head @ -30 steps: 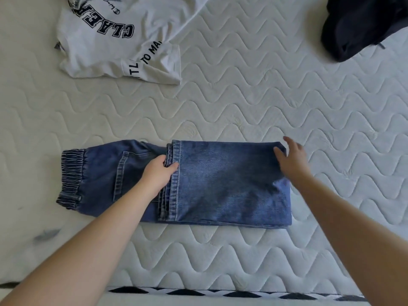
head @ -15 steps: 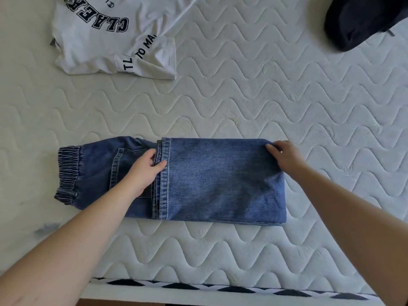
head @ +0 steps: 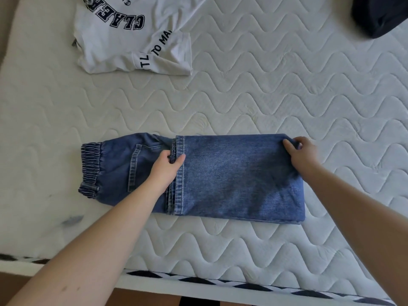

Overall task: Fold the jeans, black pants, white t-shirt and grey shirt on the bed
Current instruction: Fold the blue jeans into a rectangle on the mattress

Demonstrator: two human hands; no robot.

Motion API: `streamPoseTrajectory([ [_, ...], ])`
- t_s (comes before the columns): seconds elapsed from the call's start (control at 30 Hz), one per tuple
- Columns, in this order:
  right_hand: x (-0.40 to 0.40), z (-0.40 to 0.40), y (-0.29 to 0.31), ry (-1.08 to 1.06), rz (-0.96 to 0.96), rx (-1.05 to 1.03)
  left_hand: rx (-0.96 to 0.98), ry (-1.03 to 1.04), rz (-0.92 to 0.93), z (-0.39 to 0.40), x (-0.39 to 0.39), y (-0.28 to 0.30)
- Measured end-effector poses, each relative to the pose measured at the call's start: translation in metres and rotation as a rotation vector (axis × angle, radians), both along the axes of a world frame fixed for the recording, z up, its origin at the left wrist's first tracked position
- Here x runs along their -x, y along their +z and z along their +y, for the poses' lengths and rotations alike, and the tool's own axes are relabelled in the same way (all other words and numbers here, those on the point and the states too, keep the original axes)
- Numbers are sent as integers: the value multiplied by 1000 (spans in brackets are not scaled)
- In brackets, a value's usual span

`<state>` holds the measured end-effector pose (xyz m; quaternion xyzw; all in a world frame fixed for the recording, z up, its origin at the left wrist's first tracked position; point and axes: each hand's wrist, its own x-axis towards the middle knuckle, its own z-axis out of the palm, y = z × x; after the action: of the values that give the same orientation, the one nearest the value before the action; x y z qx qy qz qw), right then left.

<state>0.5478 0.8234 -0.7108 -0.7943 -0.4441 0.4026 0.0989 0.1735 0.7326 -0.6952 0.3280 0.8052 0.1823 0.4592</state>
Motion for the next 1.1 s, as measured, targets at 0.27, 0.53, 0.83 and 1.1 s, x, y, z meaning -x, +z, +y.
streamPoseTrajectory([
  [0.27, -35, 8, 3, -117, 246, 25, -52, -56, -115, 4, -23, 1],
  [0.53, -25, 8, 3, -84, 117, 16, 36, -79, 40, -9, -30, 2],
  [0.83, -39, 12, 6, -22, 31, -43, 121, -135, -133, -34, -29, -4],
  [1.1, -25, -77, 13, -45, 62, -12, 175, -147, -138, -50, -29, 1],
])
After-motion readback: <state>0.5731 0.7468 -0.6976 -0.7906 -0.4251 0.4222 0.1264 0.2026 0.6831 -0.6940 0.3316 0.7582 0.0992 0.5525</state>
